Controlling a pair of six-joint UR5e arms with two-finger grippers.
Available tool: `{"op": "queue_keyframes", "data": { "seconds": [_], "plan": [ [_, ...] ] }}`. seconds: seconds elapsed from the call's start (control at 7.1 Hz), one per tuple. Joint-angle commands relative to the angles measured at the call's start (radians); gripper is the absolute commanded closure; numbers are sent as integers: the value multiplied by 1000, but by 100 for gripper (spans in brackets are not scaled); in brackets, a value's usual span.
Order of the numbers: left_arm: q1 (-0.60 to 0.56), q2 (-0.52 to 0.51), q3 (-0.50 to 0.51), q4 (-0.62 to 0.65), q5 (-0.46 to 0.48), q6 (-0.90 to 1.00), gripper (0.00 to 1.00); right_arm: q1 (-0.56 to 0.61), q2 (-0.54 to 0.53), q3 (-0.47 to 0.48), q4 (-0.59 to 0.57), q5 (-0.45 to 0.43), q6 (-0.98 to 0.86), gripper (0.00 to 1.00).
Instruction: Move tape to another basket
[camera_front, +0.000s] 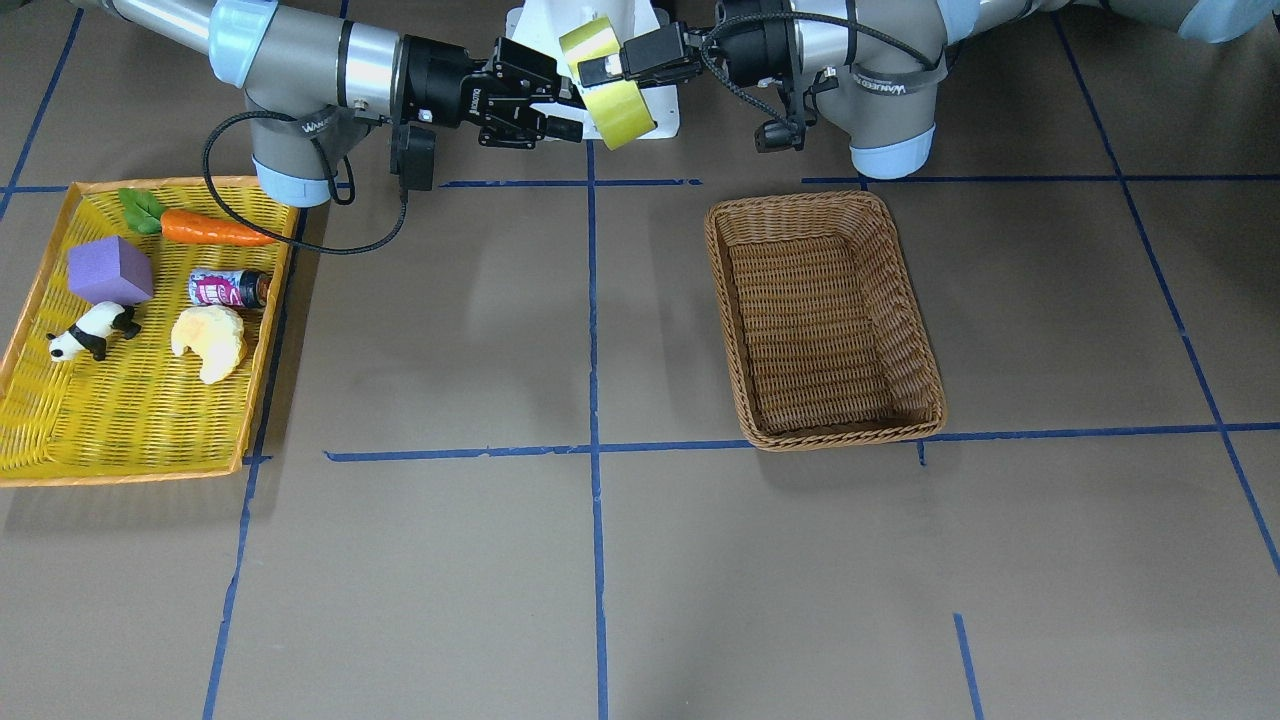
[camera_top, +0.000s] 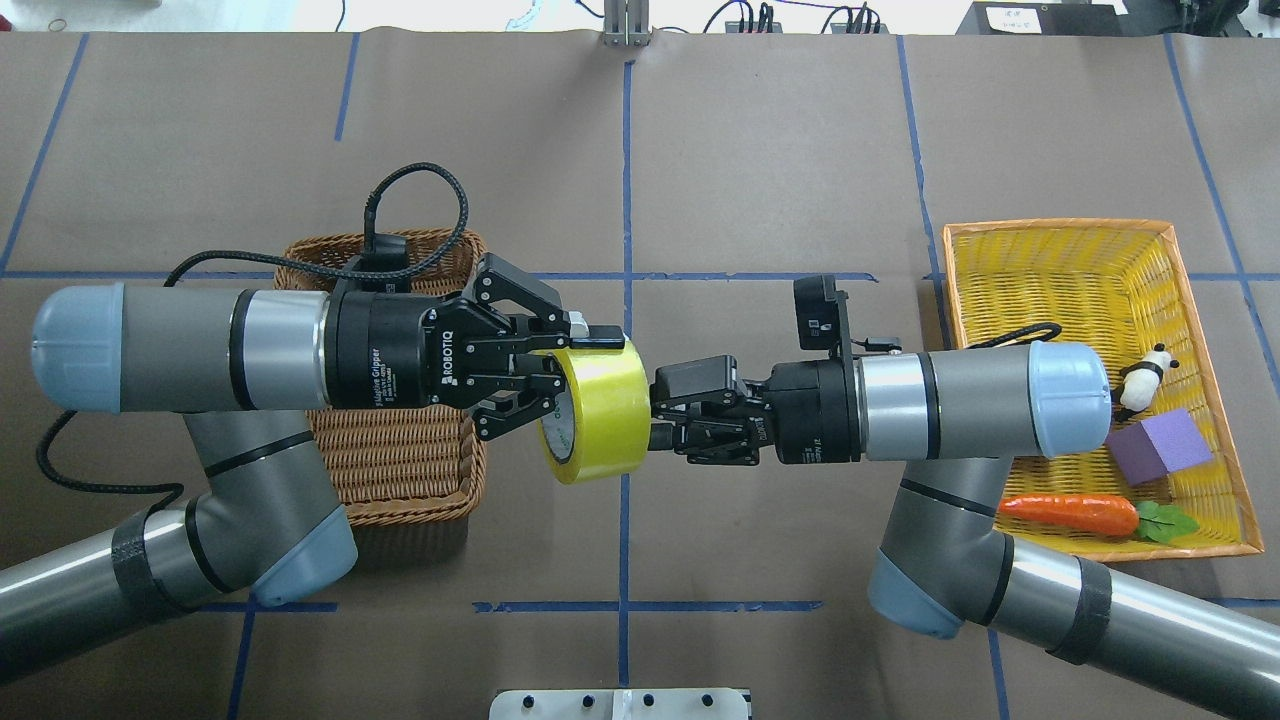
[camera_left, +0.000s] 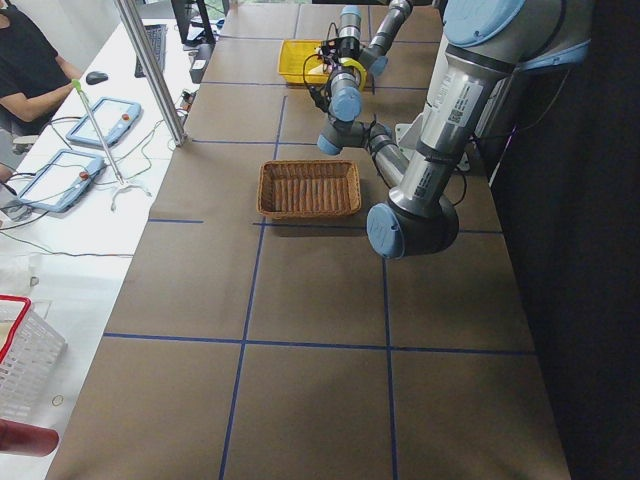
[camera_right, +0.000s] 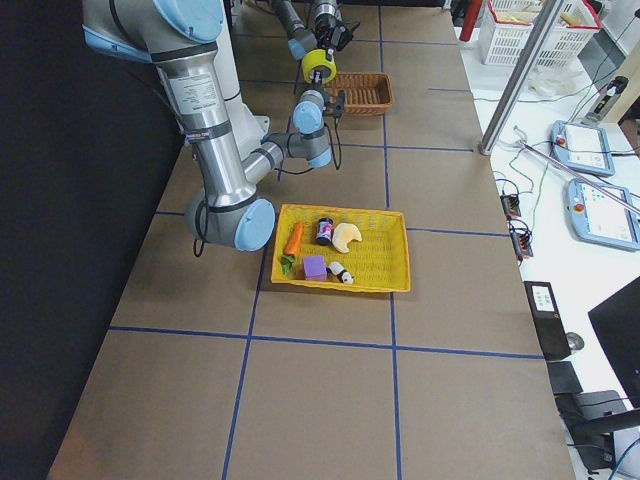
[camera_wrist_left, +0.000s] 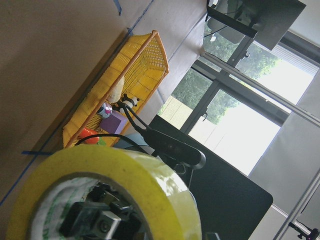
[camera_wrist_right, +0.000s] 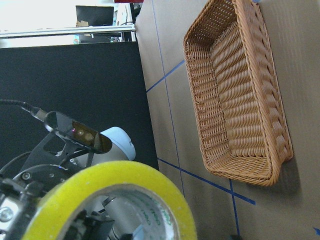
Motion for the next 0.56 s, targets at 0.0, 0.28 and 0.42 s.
{"op": "queue_keyframes", "data": {
  "seconds": [0.0, 0.28, 0.42],
  "plan": [
    [-13, 2, 0, 0, 0, -5, 100, 0, 0, 2, 0, -2, 1, 0],
    [-103, 5, -9, 1, -64, -7, 100, 6, -6, 4, -3, 1, -4, 0],
    [-175, 24, -7, 9, -141, -5, 100, 35, -8, 4, -15, 7, -5, 0]
  ]
}}
